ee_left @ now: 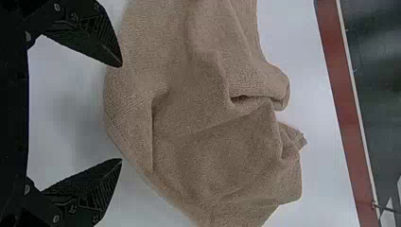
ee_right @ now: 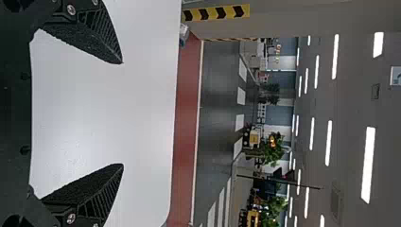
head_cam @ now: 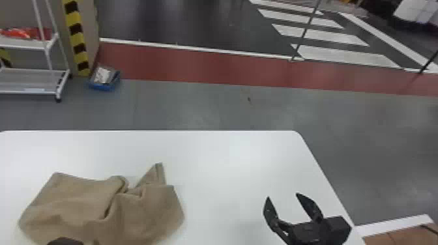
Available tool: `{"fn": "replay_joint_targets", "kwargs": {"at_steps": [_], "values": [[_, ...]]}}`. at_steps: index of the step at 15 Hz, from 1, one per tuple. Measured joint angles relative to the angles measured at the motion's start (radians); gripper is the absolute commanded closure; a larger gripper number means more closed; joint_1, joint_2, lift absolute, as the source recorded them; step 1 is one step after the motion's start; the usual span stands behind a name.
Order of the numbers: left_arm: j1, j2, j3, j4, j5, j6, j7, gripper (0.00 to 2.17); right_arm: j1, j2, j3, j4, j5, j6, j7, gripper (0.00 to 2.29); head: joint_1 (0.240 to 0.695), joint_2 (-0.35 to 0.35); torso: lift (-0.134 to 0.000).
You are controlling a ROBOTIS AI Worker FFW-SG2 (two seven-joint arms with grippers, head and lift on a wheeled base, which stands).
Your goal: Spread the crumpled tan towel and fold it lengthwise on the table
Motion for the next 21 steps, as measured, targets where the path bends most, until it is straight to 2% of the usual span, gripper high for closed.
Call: {"fn": "replay_joint_targets", "kwargs": {"at_steps": [2, 4, 5, 6, 7, 9, 10, 15, 16, 18, 19, 21], "values": [[-0.001, 0.000, -0.013, 0.007, 0.000, -0.002, -0.006, 0.22, 0.000, 0.000, 0.000, 0.000, 0.000, 0.000, 0.000, 0.11, 0.695, -0.303, 0.000], [-0.007, 0.001, -0.022, 0.021, -0.004, -0.004, -0.008, 0.60, 0.000, 0.001, 0.001, 0.000, 0.000, 0.000, 0.000, 0.11, 0.695, -0.310, 0.000], [-0.013, 0.002, -0.022, 0.029, -0.016, -0.003, -0.010, 0.95, 0.000, 0.001, 0.003, 0.000, 0.000, 0.000, 0.000, 0.11, 0.695, -0.310, 0.000], [-0.016, 0.002, -0.022, 0.034, -0.030, -0.001, -0.004, 1.62, 0.000, 0.001, 0.003, 0.000, 0.000, 0.000, 0.000, 0.11, 0.695, -0.300, 0.000], [-0.018, 0.002, -0.018, 0.036, -0.039, 0.001, 0.012, 2.08, 0.000, 0.002, 0.002, 0.000, 0.000, 0.000, 0.000, 0.11, 0.695, -0.291, 0.000], [-0.016, 0.001, -0.004, 0.030, -0.038, 0.003, 0.069, 2.11, 0.003, 0.002, 0.000, 0.000, 0.000, 0.000, 0.000, 0.11, 0.695, -0.268, 0.000], [-0.007, 0.001, 0.008, 0.008, -0.037, 0.006, 0.074, 2.11, 0.003, 0.002, 0.000, -0.001, 0.000, 0.000, 0.000, 0.11, 0.695, -0.249, 0.000], [0.043, -0.002, 0.076, -0.237, -0.026, 0.103, 0.037, 2.11, 0.003, 0.002, 0.002, 0.000, 0.000, 0.000, 0.000, 0.11, 0.695, -0.188, 0.000], [0.027, -0.003, 0.059, -0.277, -0.034, 0.149, 0.035, 2.11, 0.003, 0.002, 0.004, 0.000, 0.001, 0.001, 0.000, 0.11, 0.695, -0.190, 0.000], [-0.048, -0.003, -0.029, -0.291, -0.083, 0.197, 0.037, 2.11, 0.003, 0.002, 0.007, 0.000, 0.001, 0.003, 0.000, 0.11, 0.695, -0.213, 0.000], [-0.115, -0.003, -0.094, -0.248, -0.119, 0.201, 0.047, 2.11, 0.003, 0.002, 0.010, 0.000, 0.002, 0.004, 0.000, 0.11, 0.695, -0.233, 0.000], [-0.251, -0.004, -0.209, -0.122, -0.151, 0.196, 0.083, 2.11, -0.001, 0.003, 0.020, -0.001, 0.006, 0.006, 0.000, 0.11, 0.695, -0.288, 0.000]]}}
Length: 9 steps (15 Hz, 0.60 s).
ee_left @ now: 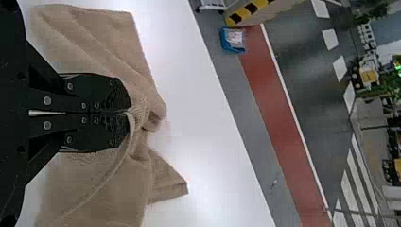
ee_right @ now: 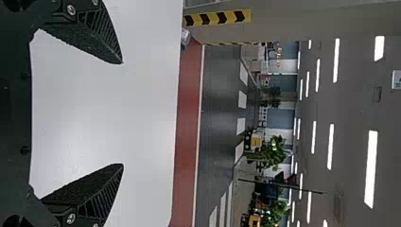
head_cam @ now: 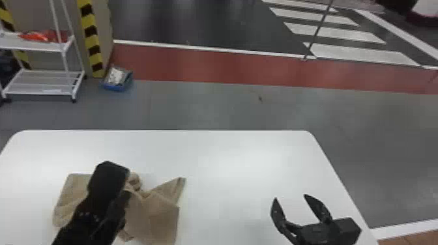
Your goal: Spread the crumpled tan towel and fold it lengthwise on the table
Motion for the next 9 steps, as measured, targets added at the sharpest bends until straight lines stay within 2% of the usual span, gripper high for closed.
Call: {"fn": "replay_joint_targets", "kwargs": {"at_steps": [1, 2, 3, 4, 5, 7, 9], "values": [[-0.064, -0.001, -0.060, 0.072, -0.004, -0.014, 0.029, 2.10, -0.003, 0.000, 0.005, -0.001, 0.005, 0.006, 0.000, 0.11, 0.695, -0.307, 0.000], [-0.126, -0.001, -0.118, 0.152, -0.005, -0.032, 0.058, 1.89, -0.005, 0.000, 0.007, -0.003, 0.008, 0.011, 0.000, 0.11, 0.695, -0.328, 0.000], [-0.175, -0.002, -0.168, 0.223, -0.005, -0.041, 0.081, 1.37, -0.004, 0.000, 0.007, -0.006, 0.009, 0.014, 0.000, 0.11, 0.695, -0.346, 0.000], [-0.225, -0.002, -0.214, 0.306, -0.006, -0.049, 0.099, 0.61, -0.003, 0.000, 0.008, -0.009, 0.009, 0.017, 0.000, 0.11, 0.695, -0.350, 0.000], [-0.258, -0.002, -0.240, 0.374, -0.006, -0.054, 0.096, 0.00, -0.002, 0.000, 0.008, -0.012, 0.009, 0.020, 0.000, 0.11, 0.695, -0.350, 0.000], [-0.279, -0.002, -0.255, 0.439, -0.015, -0.049, 0.083, 0.00, -0.003, 0.000, 0.009, -0.014, 0.010, 0.024, 0.000, 0.11, 0.695, -0.350, 0.000], [-0.265, -0.002, -0.253, 0.442, -0.073, 0.003, 0.095, 0.02, -0.005, 0.000, 0.011, -0.014, 0.011, 0.027, 0.000, 0.11, 0.695, -0.350, 0.000]]}}
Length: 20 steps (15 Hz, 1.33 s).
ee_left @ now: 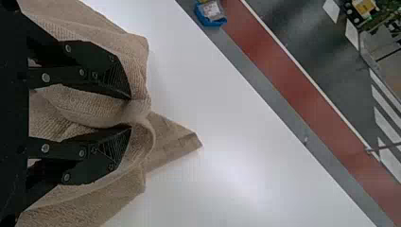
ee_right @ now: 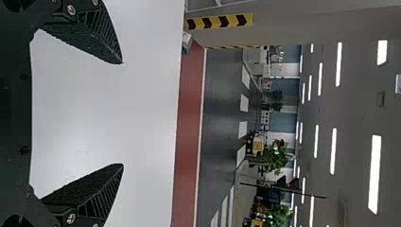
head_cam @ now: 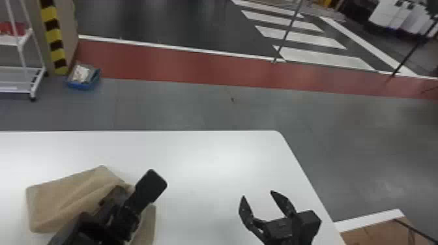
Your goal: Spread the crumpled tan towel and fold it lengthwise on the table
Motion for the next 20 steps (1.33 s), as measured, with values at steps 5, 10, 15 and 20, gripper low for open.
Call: {"fn": "replay_joint_targets", "kwargs": {"at_steps": [5, 10, 15, 20], "values": [[0.168, 0.000, 0.085, -0.224, -0.092, 0.087, -0.019, 0.09, -0.002, -0.002, -0.001, 0.010, 0.001, 0.002, 0.000, 0.11, 0.695, -0.309, 0.000], [0.239, 0.000, 0.167, -0.200, -0.091, 0.100, 0.007, 0.15, -0.005, -0.003, 0.001, 0.018, 0.002, 0.000, 0.000, 0.11, 0.695, -0.254, 0.000], [0.134, 0.000, 0.196, 0.023, -0.078, -0.031, 0.221, 0.30, -0.007, -0.002, 0.008, 0.018, 0.005, 0.000, 0.000, 0.11, 0.695, -0.184, 0.000], [0.123, 0.000, 0.247, 0.014, -0.086, 0.092, 0.041, 2.14, -0.007, -0.002, 0.004, 0.018, 0.004, 0.000, 0.000, 0.11, 0.695, -0.177, 0.000]]}}
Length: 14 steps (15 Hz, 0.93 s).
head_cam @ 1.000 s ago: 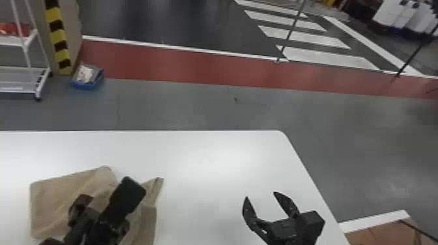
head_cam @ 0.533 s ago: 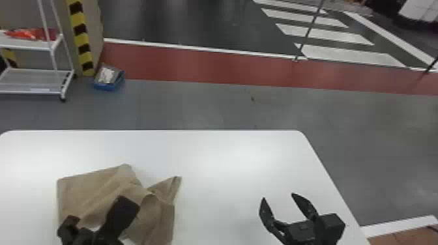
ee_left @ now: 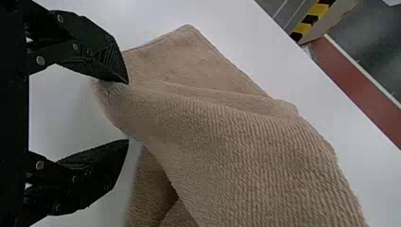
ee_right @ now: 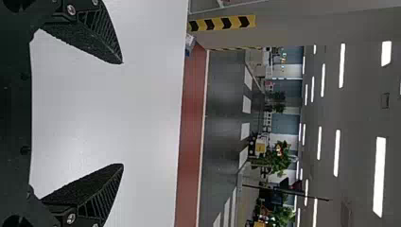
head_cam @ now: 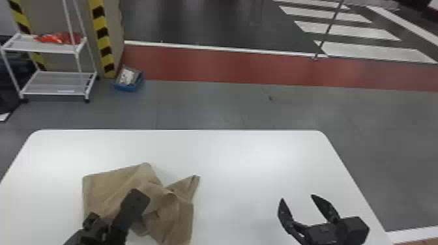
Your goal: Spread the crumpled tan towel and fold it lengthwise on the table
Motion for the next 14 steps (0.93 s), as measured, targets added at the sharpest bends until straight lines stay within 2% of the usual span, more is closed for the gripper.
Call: {"fn": "replay_joint_targets", "kwargs": {"at_steps": [1, 3, 6, 7, 9, 11, 12, 14], "values": [[0.018, 0.000, 0.016, -0.046, -0.018, 0.050, -0.014, 2.14, 0.000, 0.000, 0.000, 0.000, 0.001, 0.000, 0.000, 0.11, 0.695, -0.162, 0.000], [0.083, 0.000, 0.066, -0.201, -0.080, 0.136, -0.094, 2.14, -0.001, 0.000, 0.000, 0.000, 0.004, 0.007, 0.000, 0.11, 0.695, -0.118, 0.000], [0.159, 0.000, 0.125, -0.404, -0.125, 0.157, -0.195, 2.14, -0.003, 0.000, 0.002, 0.000, 0.009, 0.009, 0.000, 0.11, 0.695, -0.088, 0.000], [0.172, 0.000, 0.131, -0.443, -0.129, 0.154, -0.198, 2.00, -0.003, 0.000, 0.003, 0.001, 0.010, 0.009, 0.000, 0.11, 0.695, -0.083, 0.000], [0.181, 0.000, 0.122, -0.445, -0.130, 0.132, -0.194, 1.16, -0.003, 0.000, 0.003, 0.002, 0.010, 0.009, 0.000, 0.11, 0.695, -0.086, 0.000], [0.162, 0.000, 0.103, -0.368, -0.120, 0.080, -0.200, 0.44, -0.003, 0.000, 0.003, 0.002, 0.010, 0.009, 0.000, 0.11, 0.695, -0.106, 0.000], [0.137, 0.000, 0.093, -0.307, -0.114, 0.057, -0.200, 0.20, -0.003, 0.001, 0.003, 0.002, 0.010, 0.009, 0.000, 0.11, 0.695, -0.117, 0.000], [0.085, 0.000, 0.082, -0.194, -0.101, 0.033, -0.174, 0.20, -0.003, 0.002, 0.005, 0.002, 0.012, 0.009, 0.000, 0.11, 0.695, -0.127, 0.000]]}}
